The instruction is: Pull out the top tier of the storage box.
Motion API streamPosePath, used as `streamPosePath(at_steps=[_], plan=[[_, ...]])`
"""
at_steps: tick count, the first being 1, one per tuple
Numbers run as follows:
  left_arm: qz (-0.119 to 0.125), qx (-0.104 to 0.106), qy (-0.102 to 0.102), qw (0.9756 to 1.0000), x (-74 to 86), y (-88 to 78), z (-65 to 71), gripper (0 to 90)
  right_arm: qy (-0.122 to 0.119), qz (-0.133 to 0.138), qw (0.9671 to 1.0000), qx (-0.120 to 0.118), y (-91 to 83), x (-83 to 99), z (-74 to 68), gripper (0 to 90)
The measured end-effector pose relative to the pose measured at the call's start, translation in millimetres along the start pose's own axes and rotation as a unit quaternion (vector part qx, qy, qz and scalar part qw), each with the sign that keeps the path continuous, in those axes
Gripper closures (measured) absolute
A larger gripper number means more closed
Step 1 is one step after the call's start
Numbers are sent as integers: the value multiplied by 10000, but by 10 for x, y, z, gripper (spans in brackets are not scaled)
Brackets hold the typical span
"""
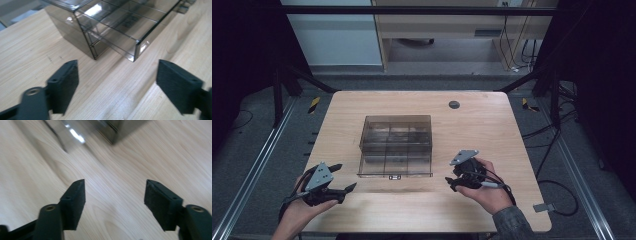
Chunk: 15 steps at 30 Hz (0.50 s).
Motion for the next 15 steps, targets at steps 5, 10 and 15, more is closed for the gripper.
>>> streamPosePath(at_steps=[5, 10, 15], plan=[[237, -201, -250, 9992, 101, 17, -33, 124, 401, -280, 9987, 126, -45, 229, 171, 259], [363, -448, -531, 9969, 207, 47, -69, 116, 556, -594, 9966, 160, -103, 436, 245, 405], [567, -635, -589, 9946, 234, 24, -45, 116, 715, -914, 9930, 231, -144, 626, 299, 504]])
Point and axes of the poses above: each handheld gripper's, and its own axes: y roughly forward along the jaws, x roughly out of its underside, z roughly to its right, the point moved 7 cm from there along y, roughly forward along the jaws, and after that the axes turned 8 degrees about -x, right-handed, at the moved point
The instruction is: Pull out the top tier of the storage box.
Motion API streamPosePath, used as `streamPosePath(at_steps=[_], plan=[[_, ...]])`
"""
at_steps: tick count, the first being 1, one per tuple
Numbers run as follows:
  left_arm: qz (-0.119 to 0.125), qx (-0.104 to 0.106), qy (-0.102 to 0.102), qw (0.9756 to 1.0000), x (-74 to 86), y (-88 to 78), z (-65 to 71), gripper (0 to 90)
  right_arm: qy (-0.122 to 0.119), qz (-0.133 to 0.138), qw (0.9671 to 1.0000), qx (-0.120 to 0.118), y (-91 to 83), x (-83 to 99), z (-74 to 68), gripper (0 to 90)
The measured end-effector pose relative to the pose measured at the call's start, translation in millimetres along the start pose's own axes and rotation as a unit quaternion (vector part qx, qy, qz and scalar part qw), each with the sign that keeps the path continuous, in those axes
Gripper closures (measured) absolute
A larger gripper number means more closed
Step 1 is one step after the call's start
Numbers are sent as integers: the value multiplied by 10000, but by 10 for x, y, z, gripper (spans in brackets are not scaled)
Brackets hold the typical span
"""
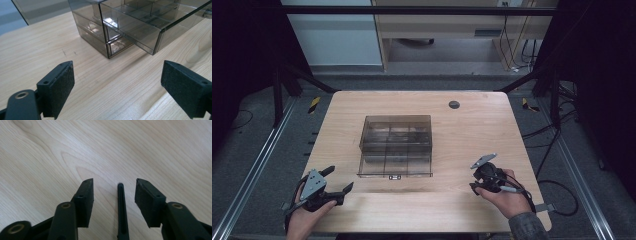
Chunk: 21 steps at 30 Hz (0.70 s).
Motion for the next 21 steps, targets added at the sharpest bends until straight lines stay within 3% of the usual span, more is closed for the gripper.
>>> streamPosePath(at_steps=[3, 9, 21], plan=[[80, -35, -114, 9999, 4, -19, -24, 116, 124, -62, 9999, 4, -13, 80, 58, 555], [-108, -90, -38, 9999, 126, 23, -14, 101, 351, -269, 9990, 16, 5, 225, 149, 615], [-101, -152, -16, 9998, 156, 5, -16, 95, 462, -421, 9980, -93, 45, 364, 173, 675]])
Point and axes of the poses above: each handheld gripper's, and its own axes: y roughly forward along the jaws, x roughly out of its underside, z roughly to its right, the point moved 7 cm from there along y, roughly forward along the jaws, and after that the axes turned 8 degrees about -x, right-handed, at the moved point
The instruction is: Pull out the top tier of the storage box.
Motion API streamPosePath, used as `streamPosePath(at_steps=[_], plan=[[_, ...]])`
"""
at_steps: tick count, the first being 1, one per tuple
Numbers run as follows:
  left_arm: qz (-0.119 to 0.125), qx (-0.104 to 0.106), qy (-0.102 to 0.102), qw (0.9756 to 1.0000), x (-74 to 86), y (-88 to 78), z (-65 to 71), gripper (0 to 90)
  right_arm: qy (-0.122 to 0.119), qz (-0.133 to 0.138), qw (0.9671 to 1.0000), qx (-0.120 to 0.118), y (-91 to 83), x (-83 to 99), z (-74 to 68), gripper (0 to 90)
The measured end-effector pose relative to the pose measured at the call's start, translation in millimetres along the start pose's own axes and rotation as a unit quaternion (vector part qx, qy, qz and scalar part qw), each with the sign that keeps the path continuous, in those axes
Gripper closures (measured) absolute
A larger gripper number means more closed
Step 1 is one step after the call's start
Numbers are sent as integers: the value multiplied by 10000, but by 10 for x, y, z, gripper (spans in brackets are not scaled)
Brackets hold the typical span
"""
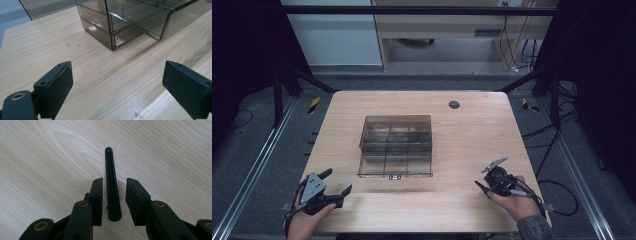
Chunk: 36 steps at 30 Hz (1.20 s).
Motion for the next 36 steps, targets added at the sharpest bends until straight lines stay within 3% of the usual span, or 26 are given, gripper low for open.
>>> streamPosePath(at_steps=[10, 14, 21, 36], plan=[[106, -91, -165, 9998, 30, -12, -54, 78, 39, -65, 10000, -51, 51, 29, -4, 788], [106, -144, -208, 9996, 64, 13, -85, 71, 52, -34, 10000, -63, 42, 29, -16, 792], [116, -320, -446, 9984, 87, 30, -185, 78, -20, 161, 9998, -124, -10, -16, -23, 792], [63, -311, -508, 9982, 95, 35, -206, 76, -150, 537, 9982, -205, -133, -208, -134, 793]])
Point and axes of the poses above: each handheld gripper's, and its own axes: y roughly forward along the jaws, x roughly out of its underside, z roughly to its right, the point moved 7 cm from there along y, roughly forward along the jaws, and after that the axes turned 8 degrees about -x, right-handed, at the moved point
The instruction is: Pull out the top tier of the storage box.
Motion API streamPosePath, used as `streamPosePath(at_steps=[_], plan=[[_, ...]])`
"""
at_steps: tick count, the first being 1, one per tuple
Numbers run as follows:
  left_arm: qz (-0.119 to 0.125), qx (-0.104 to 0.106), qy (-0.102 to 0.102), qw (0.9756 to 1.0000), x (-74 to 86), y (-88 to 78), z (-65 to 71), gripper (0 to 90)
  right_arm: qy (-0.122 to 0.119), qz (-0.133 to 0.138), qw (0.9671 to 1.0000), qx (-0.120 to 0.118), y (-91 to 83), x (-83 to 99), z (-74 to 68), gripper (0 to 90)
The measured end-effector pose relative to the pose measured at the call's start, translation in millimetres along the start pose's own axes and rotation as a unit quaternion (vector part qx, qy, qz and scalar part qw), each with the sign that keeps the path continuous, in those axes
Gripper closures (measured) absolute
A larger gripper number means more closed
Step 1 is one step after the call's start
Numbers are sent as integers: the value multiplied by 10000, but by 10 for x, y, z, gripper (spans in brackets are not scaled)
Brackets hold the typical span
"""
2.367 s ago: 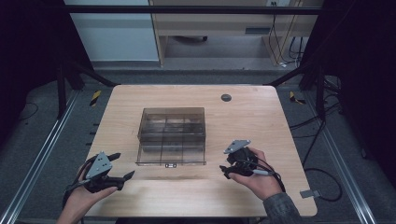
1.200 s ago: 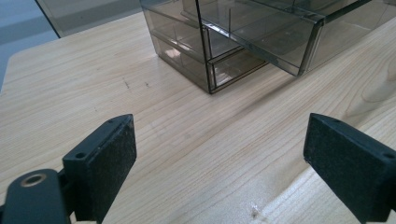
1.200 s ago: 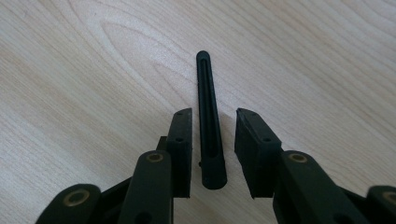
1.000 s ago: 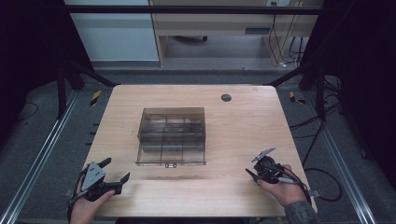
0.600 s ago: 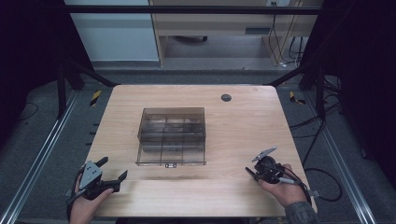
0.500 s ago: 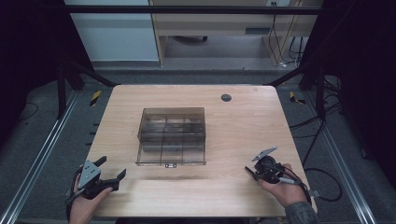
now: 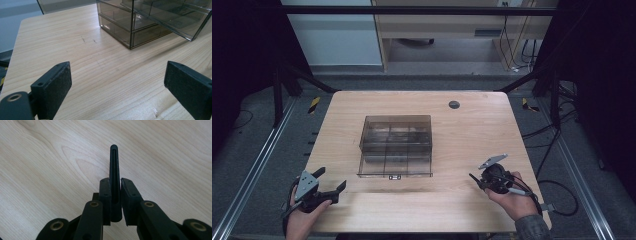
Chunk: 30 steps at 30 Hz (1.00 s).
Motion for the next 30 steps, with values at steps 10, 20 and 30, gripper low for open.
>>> streamPosePath(at_steps=[10, 20, 30], plan=[[-44, -44, 23, 10000, 8, 1, -11, 74, -292, 179, 9994, 75, -103, -264, -133, 794], [-64, -36, 52, 10000, 9, 4, -6, 74, -579, 321, 9978, -30, -137, -576, -369, 793], [-91, -37, 95, 9999, 12, 6, 3, 74, -714, 471, 9963, -121, -176, -784, -534, 794]])
Point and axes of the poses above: each handheld gripper's, and its own axes: y roughly forward along the jaws, x roughly out of its underside, z roughly to its right, the point moved 7 cm from there along y, roughly forward along the jaws, and after that the axes turned 8 degrees about -x, right-handed, at the moved point
